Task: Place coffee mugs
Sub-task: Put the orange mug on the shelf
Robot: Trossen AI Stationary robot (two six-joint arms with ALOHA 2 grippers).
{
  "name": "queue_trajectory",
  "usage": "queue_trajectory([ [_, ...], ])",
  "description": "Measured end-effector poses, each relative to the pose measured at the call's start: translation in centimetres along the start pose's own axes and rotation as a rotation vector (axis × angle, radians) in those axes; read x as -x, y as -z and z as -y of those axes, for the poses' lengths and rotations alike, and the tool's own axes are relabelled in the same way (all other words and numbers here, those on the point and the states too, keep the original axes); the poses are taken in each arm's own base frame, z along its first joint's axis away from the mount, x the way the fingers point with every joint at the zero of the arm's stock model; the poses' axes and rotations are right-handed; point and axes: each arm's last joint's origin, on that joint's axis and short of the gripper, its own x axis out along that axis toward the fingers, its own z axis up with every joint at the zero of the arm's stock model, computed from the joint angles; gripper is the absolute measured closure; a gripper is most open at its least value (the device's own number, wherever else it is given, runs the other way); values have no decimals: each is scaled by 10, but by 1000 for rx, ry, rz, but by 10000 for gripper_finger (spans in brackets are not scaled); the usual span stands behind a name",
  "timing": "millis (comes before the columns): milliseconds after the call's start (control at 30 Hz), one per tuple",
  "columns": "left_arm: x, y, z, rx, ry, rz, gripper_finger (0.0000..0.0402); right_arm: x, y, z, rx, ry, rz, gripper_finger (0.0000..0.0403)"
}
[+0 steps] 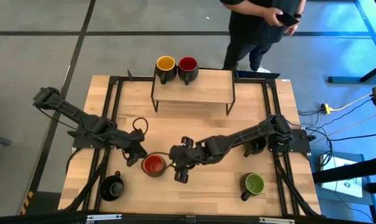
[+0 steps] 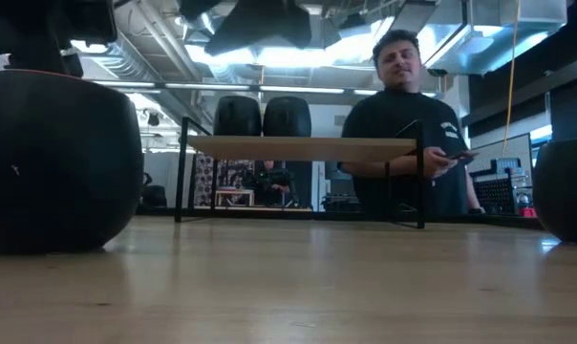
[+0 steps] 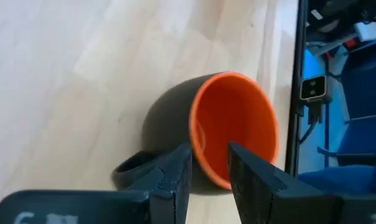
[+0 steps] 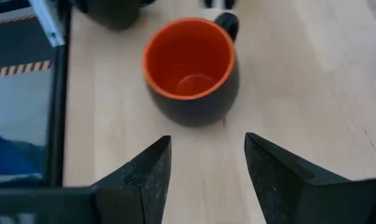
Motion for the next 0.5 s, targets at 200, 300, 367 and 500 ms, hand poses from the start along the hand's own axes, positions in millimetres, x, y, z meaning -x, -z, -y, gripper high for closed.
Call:
queue_trajectory([
  [200,-10,-11,-2,-87,26,16,294,-11,3,1,-11,18,-5,212],
  [300,-12,-15,-6,-142,20,3,273,-11,4,1,-25,28,-10,212],
  [367,-16,-14,-10,-199,-17,-14,260,-11,4,1,-27,33,-10,212],
  [500,-28,-13,-11,-254,-50,-52,249,-11,4,2,-34,52,-6,212],
])
